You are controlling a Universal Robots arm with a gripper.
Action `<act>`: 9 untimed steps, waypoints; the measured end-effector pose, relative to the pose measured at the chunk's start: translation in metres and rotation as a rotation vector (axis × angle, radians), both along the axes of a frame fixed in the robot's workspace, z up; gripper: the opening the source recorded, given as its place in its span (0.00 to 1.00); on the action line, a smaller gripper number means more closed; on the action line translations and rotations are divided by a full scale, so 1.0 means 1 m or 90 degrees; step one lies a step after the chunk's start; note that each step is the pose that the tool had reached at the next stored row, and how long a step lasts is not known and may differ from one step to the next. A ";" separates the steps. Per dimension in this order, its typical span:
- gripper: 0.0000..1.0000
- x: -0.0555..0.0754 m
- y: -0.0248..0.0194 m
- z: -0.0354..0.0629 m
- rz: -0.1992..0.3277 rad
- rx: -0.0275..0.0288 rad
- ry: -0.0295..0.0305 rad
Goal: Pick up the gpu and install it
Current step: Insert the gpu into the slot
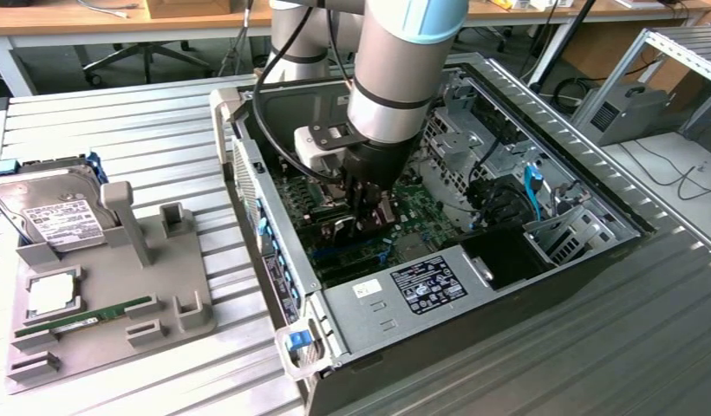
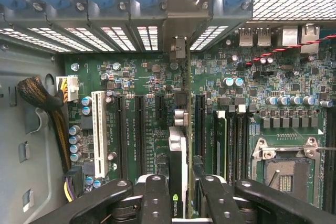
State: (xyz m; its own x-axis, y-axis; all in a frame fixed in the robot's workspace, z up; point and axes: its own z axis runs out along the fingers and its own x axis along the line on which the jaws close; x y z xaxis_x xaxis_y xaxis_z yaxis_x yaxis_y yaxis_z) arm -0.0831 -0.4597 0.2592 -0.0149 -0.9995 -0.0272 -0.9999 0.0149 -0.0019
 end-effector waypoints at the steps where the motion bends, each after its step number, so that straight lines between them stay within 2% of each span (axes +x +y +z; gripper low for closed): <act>1: 0.27 0.000 0.0000 0.0000 0.000 0.0000 0.0000; 9: 0.27 -0.001 0.0000 -0.0018 -0.003 -0.0003 0.0001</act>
